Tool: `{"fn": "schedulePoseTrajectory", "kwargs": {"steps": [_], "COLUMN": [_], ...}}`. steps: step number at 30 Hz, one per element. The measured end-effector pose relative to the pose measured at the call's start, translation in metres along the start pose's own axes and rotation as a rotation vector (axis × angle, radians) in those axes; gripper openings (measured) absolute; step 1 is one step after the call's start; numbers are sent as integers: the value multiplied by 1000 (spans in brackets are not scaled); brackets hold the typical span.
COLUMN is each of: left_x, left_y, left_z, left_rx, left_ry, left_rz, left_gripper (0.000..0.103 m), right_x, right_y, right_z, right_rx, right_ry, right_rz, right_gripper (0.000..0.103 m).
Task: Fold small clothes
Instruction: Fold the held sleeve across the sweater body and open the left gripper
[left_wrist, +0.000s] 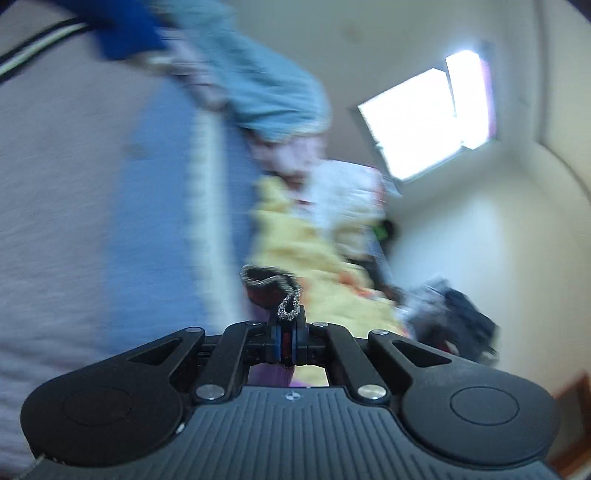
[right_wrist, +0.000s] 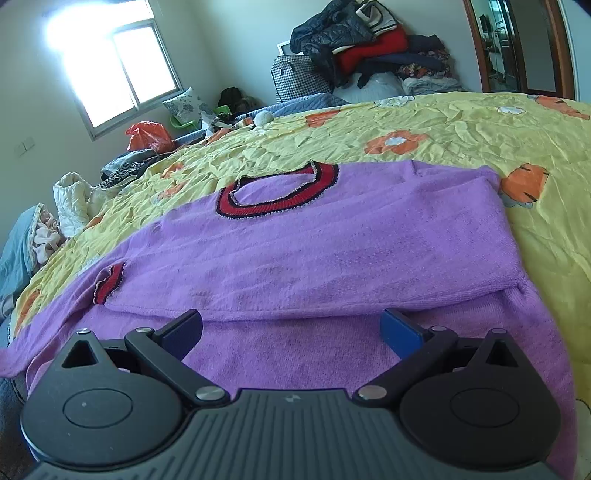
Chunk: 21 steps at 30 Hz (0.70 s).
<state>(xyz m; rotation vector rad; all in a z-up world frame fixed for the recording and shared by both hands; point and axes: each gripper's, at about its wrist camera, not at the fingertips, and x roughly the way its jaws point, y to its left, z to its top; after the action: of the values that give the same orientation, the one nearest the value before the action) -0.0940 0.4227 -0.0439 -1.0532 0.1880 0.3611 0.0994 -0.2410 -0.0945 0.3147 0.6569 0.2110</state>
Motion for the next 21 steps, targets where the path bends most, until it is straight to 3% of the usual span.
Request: {"fn": "schedulePoseTrajectory", "kwargs": {"steps": [4,8,15,18,21], "left_x": [32,80,136,144,145], "left_y": [-76,-158,-281,-316,-336], "left_z": [-4,-47,-192,-267,-338], "left_rx": [132,252,459,573,685], "left_ry": [77,234,499,613,715], "left_rz": [-161,-312,-512,-562,-591], "left_gripper": [4,4,4,4,4], "right_x": [2,2,-3,-2,-5], "right_y": [3,2,-8,-4,4], "right_z": [0,-1,-1,-1,-3], "right_rx": [-13,-12,49,26,-8], "right_ry": [7,1,-26,-8,28], "right_rz": [-13,-18,-27,-61,-149], "right_gripper": [103,103,103,103,103]}}
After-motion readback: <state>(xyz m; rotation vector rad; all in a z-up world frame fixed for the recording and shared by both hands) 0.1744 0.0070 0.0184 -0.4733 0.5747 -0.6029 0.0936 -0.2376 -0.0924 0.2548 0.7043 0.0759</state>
